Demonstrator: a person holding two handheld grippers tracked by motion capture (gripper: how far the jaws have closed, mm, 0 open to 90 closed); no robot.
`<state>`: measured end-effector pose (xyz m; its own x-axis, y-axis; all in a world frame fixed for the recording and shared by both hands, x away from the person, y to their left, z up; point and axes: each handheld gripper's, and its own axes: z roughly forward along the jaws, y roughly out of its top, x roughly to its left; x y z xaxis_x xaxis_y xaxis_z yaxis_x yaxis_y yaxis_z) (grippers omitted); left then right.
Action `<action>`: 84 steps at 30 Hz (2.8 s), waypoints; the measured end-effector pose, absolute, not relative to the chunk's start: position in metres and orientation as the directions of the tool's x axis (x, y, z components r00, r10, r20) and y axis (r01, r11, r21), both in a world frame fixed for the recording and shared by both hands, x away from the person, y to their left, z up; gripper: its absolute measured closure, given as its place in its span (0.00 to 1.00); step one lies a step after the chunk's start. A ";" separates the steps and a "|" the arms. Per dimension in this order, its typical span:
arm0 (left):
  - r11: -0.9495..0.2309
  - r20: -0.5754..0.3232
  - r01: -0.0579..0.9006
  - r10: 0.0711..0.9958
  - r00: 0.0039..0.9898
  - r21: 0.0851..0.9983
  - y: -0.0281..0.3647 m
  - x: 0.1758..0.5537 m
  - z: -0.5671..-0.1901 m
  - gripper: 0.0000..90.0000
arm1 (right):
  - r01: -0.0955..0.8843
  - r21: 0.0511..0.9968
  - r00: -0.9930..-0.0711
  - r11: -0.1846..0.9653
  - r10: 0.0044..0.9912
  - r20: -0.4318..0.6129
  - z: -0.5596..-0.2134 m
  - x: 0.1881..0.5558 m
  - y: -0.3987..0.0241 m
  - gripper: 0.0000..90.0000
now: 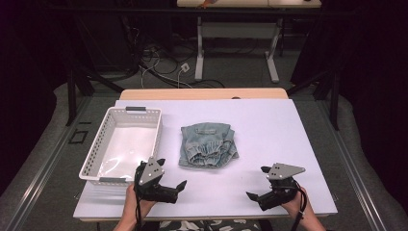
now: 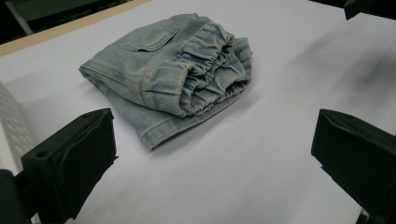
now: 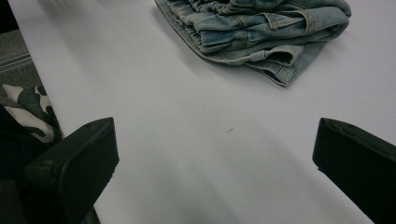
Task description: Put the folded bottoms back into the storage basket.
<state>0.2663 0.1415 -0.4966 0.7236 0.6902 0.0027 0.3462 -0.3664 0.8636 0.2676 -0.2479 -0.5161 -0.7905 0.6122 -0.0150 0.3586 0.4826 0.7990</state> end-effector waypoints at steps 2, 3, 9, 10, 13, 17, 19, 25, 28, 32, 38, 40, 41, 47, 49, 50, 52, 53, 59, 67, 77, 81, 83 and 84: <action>-0.365 0.002 0.345 0.689 0.725 0.865 0.137 0.267 -0.493 0.00 | 0.358 0.797 -0.792 0.486 0.611 -0.017 -0.516 0.268 -0.247 0.00; -0.357 -0.003 0.343 0.689 0.724 0.869 0.136 0.268 -0.492 0.00 | 0.359 0.796 -0.792 0.487 0.610 -0.016 -0.516 0.268 -0.247 0.00; -0.360 -0.006 0.346 0.686 0.728 0.867 0.126 0.272 -0.491 0.00 | 0.359 0.796 -0.790 0.487 0.612 -0.018 -0.517 0.268 -0.247 0.00; -0.369 0.000 0.344 0.682 0.732 0.864 0.123 0.275 -0.492 0.00 | 0.357 0.796 -0.791 0.488 0.611 -0.020 -0.517 0.268 -0.247 0.00; -0.375 0.003 0.346 0.681 0.732 0.860 0.118 0.279 -0.493 0.00 | 0.356 0.793 -0.793 0.495 0.609 -0.024 -0.517 0.267 -0.247 0.00; -0.379 0.004 0.348 0.682 0.731 0.857 0.114 0.282 -0.493 0.00 | 0.355 0.794 -0.794 0.494 0.607 -0.022 -0.517 0.267 -0.246 0.00; -0.376 -0.001 0.353 0.683 0.730 0.857 0.112 0.284 -0.493 0.00 | 0.354 0.794 -0.794 0.494 0.607 -0.023 -0.517 0.267 -0.246 0.00; -0.362 -0.015 0.366 0.692 0.721 0.857 0.108 0.294 -0.492 0.00 | 0.353 0.792 -0.796 0.499 0.605 -0.026 -0.517 0.268 -0.246 0.00; -0.364 -0.016 0.371 0.695 0.719 0.855 0.106 0.297 -0.492 0.00 | 0.354 0.792 -0.795 0.497 0.606 -0.024 -0.517 0.268 -0.245 0.00; -0.360 -0.024 0.384 0.702 0.712 0.850 0.101 0.307 -0.493 0.00 | 0.353 0.789 -0.801 0.503 0.599 -0.024 -0.518 0.268 -0.244 0.00; -0.359 -0.028 0.399 0.713 0.701 0.844 0.095 0.317 -0.497 0.00 | 0.355 0.786 -0.800 0.507 0.599 -0.025 -0.518 0.267 -0.244 0.00; -0.358 -0.037 0.411 0.714 0.699 0.839 0.091 0.323 -0.499 0.00 | 0.353 0.787 -0.801 0.506 0.598 -0.026 -0.518 0.267 -0.244 0.00; -0.358 -0.037 0.411 0.714 0.699 0.839 0.091 0.323 -0.499 0.00 | 0.352 0.786 -0.801 0.507 0.599 -0.027 -0.518 0.267 -0.243 0.00; -0.353 -0.041 0.425 0.728 0.685 0.834 0.089 0.334 -0.499 0.00 | 0.352 0.786 -0.802 0.509 0.596 -0.026 -0.518 0.268 -0.243 0.00; -0.349 -0.046 0.430 0.730 0.681 0.833 0.089 0.338 -0.500 0.00 | 0.350 0.784 -0.803 0.513 0.595 -0.030 -0.518 0.267 -0.243 0.00; -0.346 -0.050 0.435 0.732 0.679 0.831 0.089 0.340 -0.500 0.00 | 0.350 0.784 -0.803 0.513 0.595 -0.030 -0.518 0.267 -0.243 0.00; -0.336 -0.059 0.444 0.740 0.671 0.831 0.088 0.345 -0.501 0.00 | 0.351 0.782 -0.803 0.515 0.595 -0.032 -0.518 0.266 -0.242 0.00; -0.338 -0.057 0.446 0.741 0.669 0.829 0.088 0.347 -0.501 0.00 | 0.351 0.782 -0.803 0.515 0.595 -0.032 -0.518 0.266 -0.242 0.00; -0.319 -0.079 0.467 0.753 0.654 0.825 0.085 0.363 -0.503 0.00 | 0.349 0.784 -0.803 0.514 0.595 -0.032 -0.518 0.267 -0.242 0.00; -0.292 -0.118 0.506 0.767 0.631 0.812 0.083 0.380 -0.505 0.00 | 0.347 0.784 -0.805 0.514 0.593 -0.032 -0.517 0.267 -0.241 0.00; -0.275 -0.130 0.566 0.811 0.571 0.777 0.085 0.401 -0.510 0.03 | 0.346 0.785 -0.810 0.514 0.585 -0.026 -0.518 0.266 -0.240 0.00; -0.262 -0.137 0.577 0.820 0.555 0.774 0.088 0.408 -0.512 0.05 | 0.346 0.784 -0.812 0.516 0.583 -0.026 -0.518 0.266 -0.240 0.00; -0.258 -0.132 0.584 0.831 0.541 0.770 0.089 0.411 -0.513 0.05 | 0.350 0.782 -0.810 0.515 0.585 -0.022 -0.518 0.267 -0.240 0.00; -0.255 -0.128 0.586 0.837 0.533 0.769 0.089 0.412 -0.515 0.05 | 0.350 0.782 -0.810 0.515 0.585 -0.022 -0.518 0.267 -0.240 0.00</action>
